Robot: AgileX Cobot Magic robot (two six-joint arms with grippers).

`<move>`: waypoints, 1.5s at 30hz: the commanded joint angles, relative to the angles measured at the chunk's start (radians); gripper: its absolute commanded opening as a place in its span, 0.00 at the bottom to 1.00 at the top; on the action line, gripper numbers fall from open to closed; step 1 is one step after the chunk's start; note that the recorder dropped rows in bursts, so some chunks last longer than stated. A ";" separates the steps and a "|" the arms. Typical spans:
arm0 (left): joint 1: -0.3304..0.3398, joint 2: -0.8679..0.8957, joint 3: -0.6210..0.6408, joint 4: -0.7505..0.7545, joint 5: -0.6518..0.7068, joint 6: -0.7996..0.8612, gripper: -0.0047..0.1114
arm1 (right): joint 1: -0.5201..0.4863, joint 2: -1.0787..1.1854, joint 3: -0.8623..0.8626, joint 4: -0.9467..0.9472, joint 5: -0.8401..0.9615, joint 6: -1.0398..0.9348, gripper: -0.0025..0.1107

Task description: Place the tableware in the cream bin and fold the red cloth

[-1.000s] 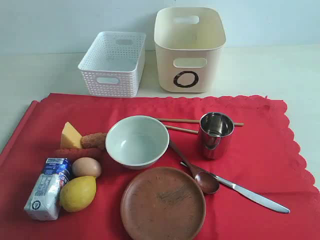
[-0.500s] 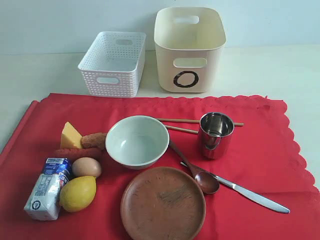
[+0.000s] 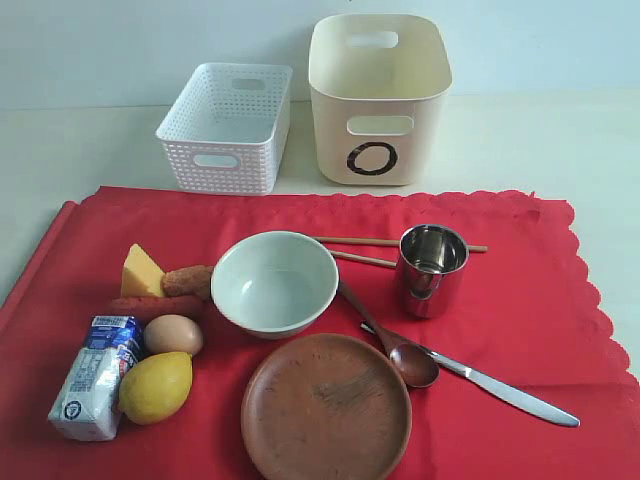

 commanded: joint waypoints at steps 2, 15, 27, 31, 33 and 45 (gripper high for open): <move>0.003 -0.007 0.000 -0.041 -0.324 -0.088 0.06 | 0.002 -0.004 0.005 0.000 -0.008 -0.001 0.02; 0.003 -0.007 -0.004 -0.044 -0.832 -0.550 0.06 | 0.002 -0.004 0.005 0.000 -0.008 -0.001 0.02; 0.003 0.413 -0.205 0.160 -0.646 -0.505 0.06 | 0.002 -0.004 0.005 0.000 -0.008 -0.001 0.02; 0.003 0.620 -0.242 0.254 -0.645 -0.536 0.06 | 0.002 -0.004 0.005 0.000 -0.008 -0.001 0.02; 0.003 0.730 -0.261 0.300 -0.643 -0.536 0.06 | 0.002 -0.004 0.005 0.000 -0.008 -0.001 0.02; 0.003 1.236 -0.348 0.394 -0.646 -0.534 0.06 | 0.002 -0.004 0.005 0.000 -0.008 -0.001 0.02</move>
